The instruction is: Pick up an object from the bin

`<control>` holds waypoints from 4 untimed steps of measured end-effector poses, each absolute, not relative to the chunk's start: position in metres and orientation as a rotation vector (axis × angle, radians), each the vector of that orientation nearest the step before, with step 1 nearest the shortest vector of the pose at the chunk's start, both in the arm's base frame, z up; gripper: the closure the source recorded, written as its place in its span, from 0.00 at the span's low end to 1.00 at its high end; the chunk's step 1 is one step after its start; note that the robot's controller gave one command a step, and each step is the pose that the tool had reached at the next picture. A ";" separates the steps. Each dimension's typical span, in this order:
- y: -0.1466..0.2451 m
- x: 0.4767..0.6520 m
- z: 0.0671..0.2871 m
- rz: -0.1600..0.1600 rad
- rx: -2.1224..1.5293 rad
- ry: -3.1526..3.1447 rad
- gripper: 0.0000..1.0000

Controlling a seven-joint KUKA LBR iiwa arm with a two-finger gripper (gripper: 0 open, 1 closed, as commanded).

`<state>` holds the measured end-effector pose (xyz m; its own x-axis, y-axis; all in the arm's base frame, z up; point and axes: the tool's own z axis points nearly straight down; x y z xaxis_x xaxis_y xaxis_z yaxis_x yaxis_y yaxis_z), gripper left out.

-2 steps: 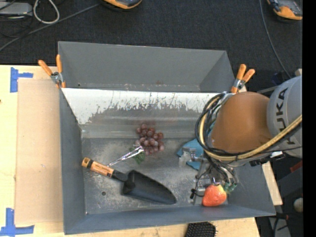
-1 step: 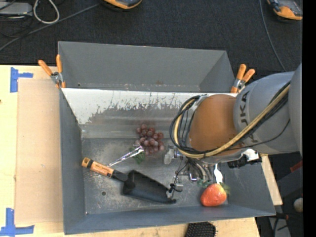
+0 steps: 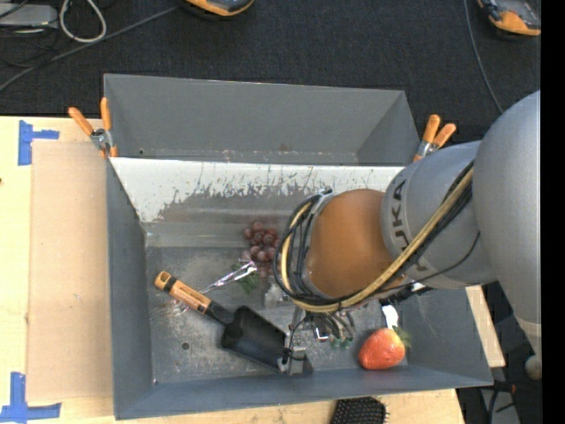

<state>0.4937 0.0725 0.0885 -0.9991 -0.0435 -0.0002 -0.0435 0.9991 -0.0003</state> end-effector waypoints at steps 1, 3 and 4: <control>0.098 0.483 0.069 0.000 0.004 3.146 1.00; 0.089 0.485 0.128 -0.003 0.032 3.153 1.00; 0.085 0.473 0.203 -0.004 -0.014 3.158 1.00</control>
Offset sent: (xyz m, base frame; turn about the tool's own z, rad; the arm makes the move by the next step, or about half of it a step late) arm 0.0000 0.0000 0.0000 0.0000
